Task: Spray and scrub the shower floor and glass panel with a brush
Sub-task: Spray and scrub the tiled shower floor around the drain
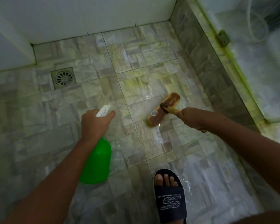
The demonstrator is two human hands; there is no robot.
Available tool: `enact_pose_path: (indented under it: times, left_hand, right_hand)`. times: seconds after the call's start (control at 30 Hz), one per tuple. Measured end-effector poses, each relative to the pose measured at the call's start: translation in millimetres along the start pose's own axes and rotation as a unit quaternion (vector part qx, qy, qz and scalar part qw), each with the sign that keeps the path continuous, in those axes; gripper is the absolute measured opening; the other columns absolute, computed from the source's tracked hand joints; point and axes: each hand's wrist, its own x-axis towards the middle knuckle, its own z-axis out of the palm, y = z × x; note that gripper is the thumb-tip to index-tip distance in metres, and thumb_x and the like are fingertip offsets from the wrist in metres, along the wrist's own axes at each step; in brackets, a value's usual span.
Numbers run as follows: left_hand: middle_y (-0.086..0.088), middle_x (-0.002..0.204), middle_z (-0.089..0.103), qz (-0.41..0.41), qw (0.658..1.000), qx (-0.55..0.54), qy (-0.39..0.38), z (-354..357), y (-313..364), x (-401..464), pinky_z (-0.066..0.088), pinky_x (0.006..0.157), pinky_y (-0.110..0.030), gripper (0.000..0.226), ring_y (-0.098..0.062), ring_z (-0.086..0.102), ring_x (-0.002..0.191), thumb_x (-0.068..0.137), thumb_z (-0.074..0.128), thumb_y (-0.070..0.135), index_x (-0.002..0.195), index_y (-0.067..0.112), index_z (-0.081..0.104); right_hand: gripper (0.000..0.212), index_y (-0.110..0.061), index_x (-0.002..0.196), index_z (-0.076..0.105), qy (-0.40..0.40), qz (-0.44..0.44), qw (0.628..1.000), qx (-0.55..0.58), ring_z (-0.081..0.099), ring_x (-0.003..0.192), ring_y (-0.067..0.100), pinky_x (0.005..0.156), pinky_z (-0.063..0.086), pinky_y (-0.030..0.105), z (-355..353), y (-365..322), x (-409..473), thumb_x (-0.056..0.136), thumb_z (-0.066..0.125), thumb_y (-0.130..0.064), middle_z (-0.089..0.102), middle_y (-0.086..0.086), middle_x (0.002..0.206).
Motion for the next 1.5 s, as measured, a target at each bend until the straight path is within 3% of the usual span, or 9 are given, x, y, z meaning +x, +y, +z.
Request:
enact_pose_path:
  times: [0.17, 0.27, 0.5, 0.63, 0.73, 0.93, 1.1, 1.27, 1.5]
  left_hand:
    - [-0.016, 0.071, 0.076, -0.003, 1.0, -0.006, 0.029, -15, -11, 7, 0.059, 0.075, -0.04, 0.051, -0.027, 0.074, 0.07, 0.074, 0.082, 0.053, 0.073, 0.002, 0.076]
    - [-0.018, 0.077, 0.076, 0.015, 0.998, -0.013, 0.065, -34, -19, 19, 0.058, 0.076, -0.043, 0.054, -0.027, 0.072, 0.074, 0.075, 0.082, 0.053, 0.078, 0.0, 0.076]
    - [-0.023, 0.069, 0.068, 0.047, 0.992, -0.034, 0.111, -65, -26, 27, 0.047, 0.061, -0.035, 0.058, -0.015, 0.054, 0.063, 0.079, 0.082, 0.048, 0.073, -0.009, 0.067]
    - [-0.001, 0.059, 0.04, 0.08, 0.992, -0.029, 0.095, -58, -19, 25, 0.03, 0.058, -0.031, 0.057, -0.012, 0.038, 0.058, 0.083, 0.087, 0.03, 0.055, 0.019, 0.038]
    - [-0.001, 0.06, 0.036, 0.08, 0.993, -0.047, 0.074, -54, -21, 29, 0.028, 0.06, -0.031, 0.06, -0.014, 0.037, 0.059, 0.083, 0.086, 0.03, 0.057, 0.022, 0.033]
    - [0.007, 0.054, 0.028, 0.109, 0.992, -0.026, 0.06, -46, -16, 31, 0.028, 0.059, -0.028, 0.063, -0.006, 0.029, 0.049, 0.084, 0.086, 0.029, 0.056, 0.023, 0.03]
    - [0.004, 0.053, 0.033, 0.088, 0.992, -0.046, 0.077, -51, -22, 33, 0.029, 0.059, -0.03, 0.063, -0.012, 0.035, 0.053, 0.083, 0.087, 0.031, 0.053, 0.024, 0.031]
    - [-0.004, 0.058, 0.034, 0.083, 0.989, -0.041, 0.111, -60, -24, 34, 0.028, 0.059, -0.032, 0.064, -0.017, 0.035, 0.058, 0.083, 0.087, 0.03, 0.056, 0.021, 0.03]
    - [-0.008, 0.056, 0.043, 0.112, 0.992, -0.009, 0.049, -34, -7, 40, 0.032, 0.057, -0.033, 0.051, -0.016, 0.04, 0.056, 0.081, 0.087, 0.028, 0.059, 0.006, 0.047]
  right_hand:
    - [0.044, -0.016, 0.125, 0.047, -0.069, -0.032, 0.993, -0.091, 0.061, 0.077, 0.023, 0.052, 0.05, 0.03, 4, -26, -49, 0.106, 0.021, -0.046, 0.059, 0.013, 0.11]
    - [0.037, -0.021, 0.144, 0.035, -0.042, -0.135, 0.982, -0.127, 0.06, 0.089, 0.029, 0.075, 0.052, 0.037, 13, -79, -51, 0.109, 0.023, -0.026, 0.057, 0.015, 0.112]
    - [0.035, -0.01, 0.137, 0.04, 0.049, -0.175, 0.983, -0.017, 0.064, 0.085, 0.035, 0.066, 0.055, 0.038, -51, -217, 38, 0.108, 0.027, -0.026, 0.054, 0.017, 0.109]
    - [0.038, -0.016, 0.143, 0.035, 0.05, -0.108, 0.993, -0.014, 0.063, 0.065, 0.032, 0.047, 0.055, 0.038, -74, -186, 40, 0.105, 0.029, -0.023, 0.051, 0.02, 0.105]
    - [0.037, -0.017, 0.14, 0.042, 0.022, -0.111, 0.992, -0.051, 0.064, 0.09, 0.035, 0.072, 0.056, 0.041, -34, -140, 11, 0.109, 0.026, -0.026, 0.056, 0.02, 0.117]
    - [0.059, -0.023, 0.094, 0.049, -0.011, -0.025, 1.0, 0.014, 0.064, 0.073, 0.023, 0.069, 0.059, 0.043, -3, -59, -19, 0.092, 0.013, -0.07, 0.06, 0.004, 0.087]
    - [0.047, -0.015, 0.116, 0.051, 0.003, -0.108, 0.993, -0.044, 0.066, 0.083, 0.034, 0.069, 0.059, 0.043, -39, -125, 27, 0.105, 0.02, -0.048, 0.061, 0.016, 0.106]
    - [0.049, -0.009, 0.113, 0.049, 0.042, -0.145, 0.988, 0.019, 0.061, 0.061, 0.027, 0.051, 0.053, 0.034, -84, -231, 88, 0.103, 0.024, -0.05, 0.056, 0.014, 0.087]
    - [0.041, -0.016, 0.115, 0.047, 0.004, -0.146, 0.989, -0.014, 0.065, 0.072, 0.032, 0.055, 0.057, 0.038, -60, -156, 54, 0.105, 0.023, -0.047, 0.058, 0.016, 0.099]
